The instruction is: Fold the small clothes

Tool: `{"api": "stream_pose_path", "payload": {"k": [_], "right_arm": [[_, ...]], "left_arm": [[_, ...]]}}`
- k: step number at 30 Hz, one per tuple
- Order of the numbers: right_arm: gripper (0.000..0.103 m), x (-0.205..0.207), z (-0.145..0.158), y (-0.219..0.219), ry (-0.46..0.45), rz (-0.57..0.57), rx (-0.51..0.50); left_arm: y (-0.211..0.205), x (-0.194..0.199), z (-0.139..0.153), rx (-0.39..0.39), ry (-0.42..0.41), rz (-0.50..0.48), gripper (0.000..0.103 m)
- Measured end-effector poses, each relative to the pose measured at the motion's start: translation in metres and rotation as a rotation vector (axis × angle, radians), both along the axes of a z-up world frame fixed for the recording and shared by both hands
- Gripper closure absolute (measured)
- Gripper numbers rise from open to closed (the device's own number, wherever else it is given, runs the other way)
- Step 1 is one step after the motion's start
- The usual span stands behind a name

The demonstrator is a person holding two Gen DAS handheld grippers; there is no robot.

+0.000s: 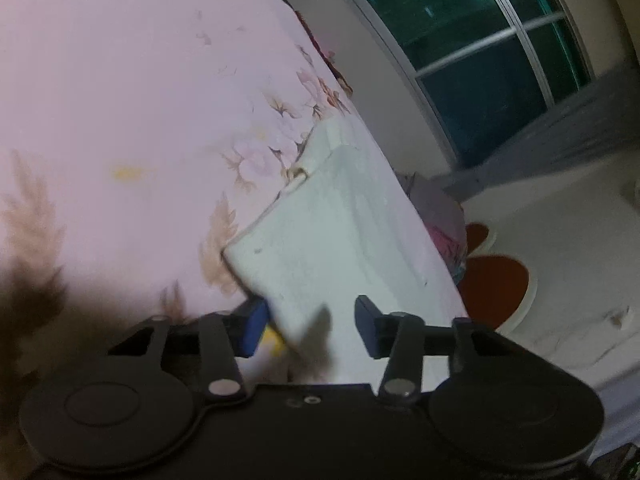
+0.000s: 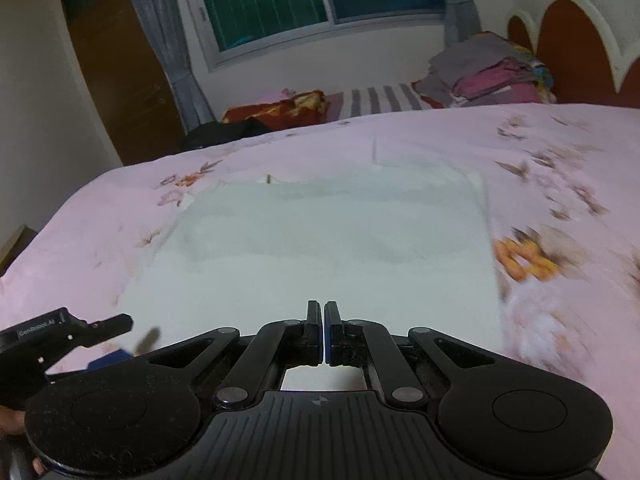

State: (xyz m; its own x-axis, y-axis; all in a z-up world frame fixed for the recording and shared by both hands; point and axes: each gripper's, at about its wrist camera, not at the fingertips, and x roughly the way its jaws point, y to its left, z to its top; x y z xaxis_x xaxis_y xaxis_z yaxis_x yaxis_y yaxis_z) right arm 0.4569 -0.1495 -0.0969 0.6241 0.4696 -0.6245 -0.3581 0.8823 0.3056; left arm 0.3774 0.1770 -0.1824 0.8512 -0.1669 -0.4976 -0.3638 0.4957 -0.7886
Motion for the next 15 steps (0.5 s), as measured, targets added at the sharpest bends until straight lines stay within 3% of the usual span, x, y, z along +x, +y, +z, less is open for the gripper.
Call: {"api": "stream_pose_path", "payload": {"k": [5,8,10,12,15], "right_arm": [[0.101,0.043,-0.006,0.029,0.016,0.012,-0.01],[0.101,0.063,-0.012,0.042,0.033,0.017,-0.023],[0.101,0.073,-0.016,0.049,0.041,0.023,-0.032],[0.101,0.081,-0.021,0.056,0.052,0.028,-0.042],[0.101,0.088,-0.029,0.061,0.071,0.034,-0.056]], "left_arm": [[0.001,0.031,-0.011,-0.066,-0.039,0.041,0.067],[0.0,0.049,-0.013,-0.056,-0.049,0.044,0.069],[0.002,0.056,-0.015,-0.051,-0.049,0.05,0.074],[0.003,0.062,-0.019,-0.049,-0.032,0.059,0.091],[0.008,0.06,-0.024,-0.082,-0.05,0.063,0.096]]}}
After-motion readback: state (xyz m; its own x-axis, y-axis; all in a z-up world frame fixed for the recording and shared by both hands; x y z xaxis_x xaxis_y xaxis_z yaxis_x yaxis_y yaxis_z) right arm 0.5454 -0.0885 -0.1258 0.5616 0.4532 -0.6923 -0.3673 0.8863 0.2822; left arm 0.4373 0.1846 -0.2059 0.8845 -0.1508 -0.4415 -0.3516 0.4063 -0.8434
